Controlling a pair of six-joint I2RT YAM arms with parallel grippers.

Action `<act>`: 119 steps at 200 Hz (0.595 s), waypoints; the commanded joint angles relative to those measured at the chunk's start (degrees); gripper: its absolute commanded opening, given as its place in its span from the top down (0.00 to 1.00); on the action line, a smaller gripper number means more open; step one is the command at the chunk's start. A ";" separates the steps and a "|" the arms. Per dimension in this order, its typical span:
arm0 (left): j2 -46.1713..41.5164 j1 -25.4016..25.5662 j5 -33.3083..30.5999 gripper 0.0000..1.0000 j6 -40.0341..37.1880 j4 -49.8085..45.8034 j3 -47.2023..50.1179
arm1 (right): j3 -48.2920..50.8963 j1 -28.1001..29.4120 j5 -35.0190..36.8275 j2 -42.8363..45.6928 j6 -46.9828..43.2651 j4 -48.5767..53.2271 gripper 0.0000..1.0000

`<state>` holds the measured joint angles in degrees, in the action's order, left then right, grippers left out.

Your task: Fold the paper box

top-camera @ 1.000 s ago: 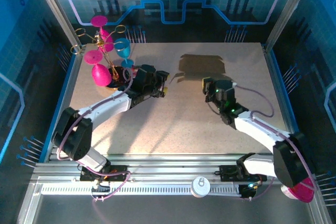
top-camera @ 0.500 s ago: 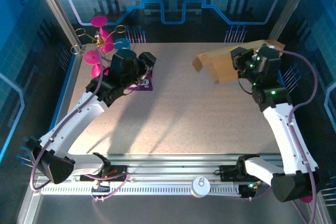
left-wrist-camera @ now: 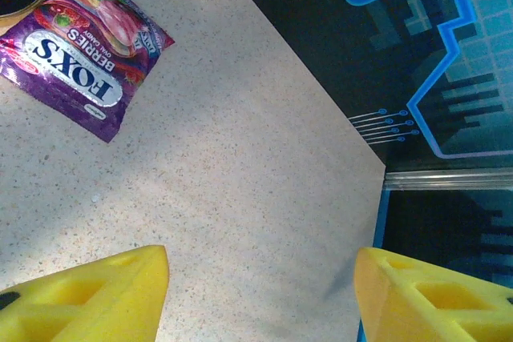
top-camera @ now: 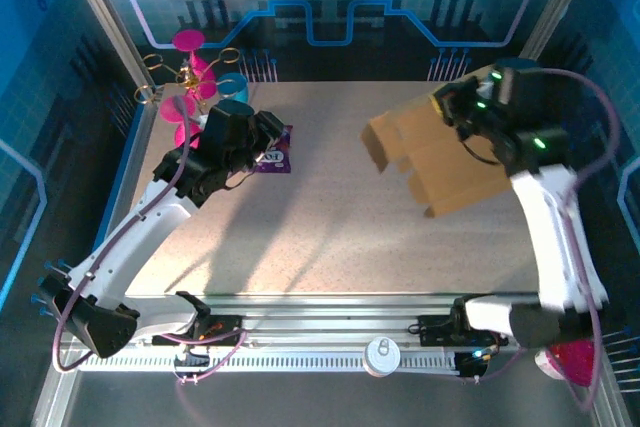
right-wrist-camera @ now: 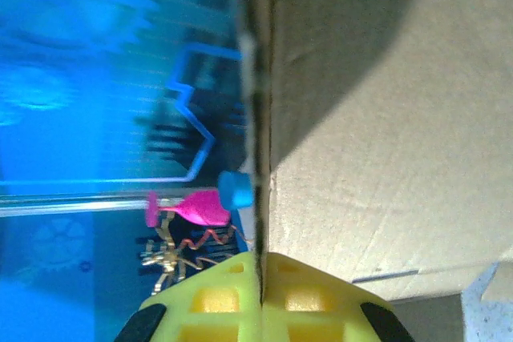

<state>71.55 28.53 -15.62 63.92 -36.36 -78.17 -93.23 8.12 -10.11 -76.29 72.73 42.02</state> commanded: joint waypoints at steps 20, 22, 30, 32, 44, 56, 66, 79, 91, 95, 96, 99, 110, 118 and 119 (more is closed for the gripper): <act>-0.27 -1.35 3.37 0.39 -1.23 -2.76 0.39 | 2.19 3.32 -6.97 -19.00 18.09 -14.94 1.00; -0.27 -1.37 3.61 0.39 -1.27 -2.60 0.52 | 1.87 3.35 -7.04 -19.69 18.55 -15.28 1.00; -0.18 -1.58 5.20 0.39 -1.52 -1.77 0.93 | 0.65 3.31 -7.06 -22.20 19.54 -17.15 1.00; -0.18 -1.65 5.63 0.39 -1.67 -1.43 1.01 | 0.19 3.28 -6.91 -22.86 19.44 -17.48 1.00; 0.33 -2.04 8.46 0.40 -2.37 0.23 1.57 | -3.59 3.07 -8.21 -27.06 18.28 -16.88 1.00; 1.01 -2.66 11.68 0.41 -2.61 2.28 1.98 | -5.71 3.14 -10.83 -30.10 18.64 -16.61 1.00; 1.69 -3.18 14.11 0.43 -2.30 4.66 2.30 | -5.12 3.44 -11.35 -30.66 19.65 -17.82 1.00; 3.13 -3.56 17.39 0.45 -2.05 8.97 2.17 | -3.80 3.95 -10.45 -29.90 19.95 -18.68 1.00; 5.42 -3.57 20.23 0.47 -1.98 12.12 0.84 | -2.43 4.11 -10.20 -28.97 20.04 -19.24 1.00; 6.33 -3.58 21.20 0.48 -1.73 12.69 0.11 | -1.80 4.09 -10.19 -28.70 20.20 -19.53 1.00; 6.59 -3.58 21.44 0.48 -1.67 12.84 -0.06 | -1.66 4.09 -10.19 -28.63 20.19 -19.61 1.00; 7.47 -3.62 22.24 0.49 -1.48 13.31 -0.76 | -1.28 4.10 -10.27 -28.37 20.37 -19.87 1.00; 10.60 -3.49 24.95 0.53 -0.44 14.75 -2.93 | 0.26 4.12 -10.51 -27.73 21.04 -20.76 1.00; 12.72 -3.44 26.18 0.56 0.75 15.45 -4.37 | 1.36 4.10 -10.72 -27.26 21.45 -21.51 1.00; 13.08 -3.42 26.30 0.57 0.89 15.62 -4.54 | 1.50 4.10 -10.72 -27.25 21.47 -21.61 1.00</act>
<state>78.96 25.23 2.37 63.16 -27.20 -78.26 -94.30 11.57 -19.05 -106.61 91.98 23.40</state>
